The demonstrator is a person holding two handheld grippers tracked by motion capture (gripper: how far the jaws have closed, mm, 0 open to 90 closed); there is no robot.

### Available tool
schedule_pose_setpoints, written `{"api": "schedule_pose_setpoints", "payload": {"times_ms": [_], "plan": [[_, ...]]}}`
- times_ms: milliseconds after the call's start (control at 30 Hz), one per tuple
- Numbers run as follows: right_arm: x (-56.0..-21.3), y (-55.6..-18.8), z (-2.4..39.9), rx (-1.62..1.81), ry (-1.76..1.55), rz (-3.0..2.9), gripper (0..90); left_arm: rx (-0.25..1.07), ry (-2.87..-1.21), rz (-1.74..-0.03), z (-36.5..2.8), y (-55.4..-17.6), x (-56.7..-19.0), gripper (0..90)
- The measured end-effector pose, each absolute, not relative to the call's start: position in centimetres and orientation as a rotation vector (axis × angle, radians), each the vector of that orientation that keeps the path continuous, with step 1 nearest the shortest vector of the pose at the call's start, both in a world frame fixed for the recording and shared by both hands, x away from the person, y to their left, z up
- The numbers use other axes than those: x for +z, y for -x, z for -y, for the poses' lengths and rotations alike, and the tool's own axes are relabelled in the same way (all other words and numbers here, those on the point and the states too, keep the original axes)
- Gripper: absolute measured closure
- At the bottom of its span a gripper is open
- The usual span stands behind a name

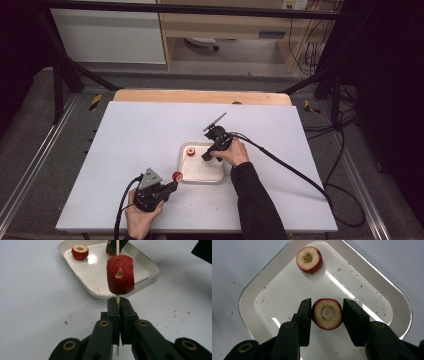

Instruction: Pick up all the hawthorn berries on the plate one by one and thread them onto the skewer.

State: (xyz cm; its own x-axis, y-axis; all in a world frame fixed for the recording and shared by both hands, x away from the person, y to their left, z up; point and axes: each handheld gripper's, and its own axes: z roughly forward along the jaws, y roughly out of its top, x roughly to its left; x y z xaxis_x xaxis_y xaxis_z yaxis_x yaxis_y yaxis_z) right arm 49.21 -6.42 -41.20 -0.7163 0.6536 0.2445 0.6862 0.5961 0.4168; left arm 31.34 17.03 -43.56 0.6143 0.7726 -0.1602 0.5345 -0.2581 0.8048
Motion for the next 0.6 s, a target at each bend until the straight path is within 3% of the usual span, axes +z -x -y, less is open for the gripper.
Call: {"api": "schedule_pose_setpoints", "payload": {"times_ms": [600], "plan": [[-39.1,-45.1,9.7,-1.258,1.299,2.545,60.5,0.347,-1.942,-1.015,-15.1,-31.2,-43.3,88.2]]}}
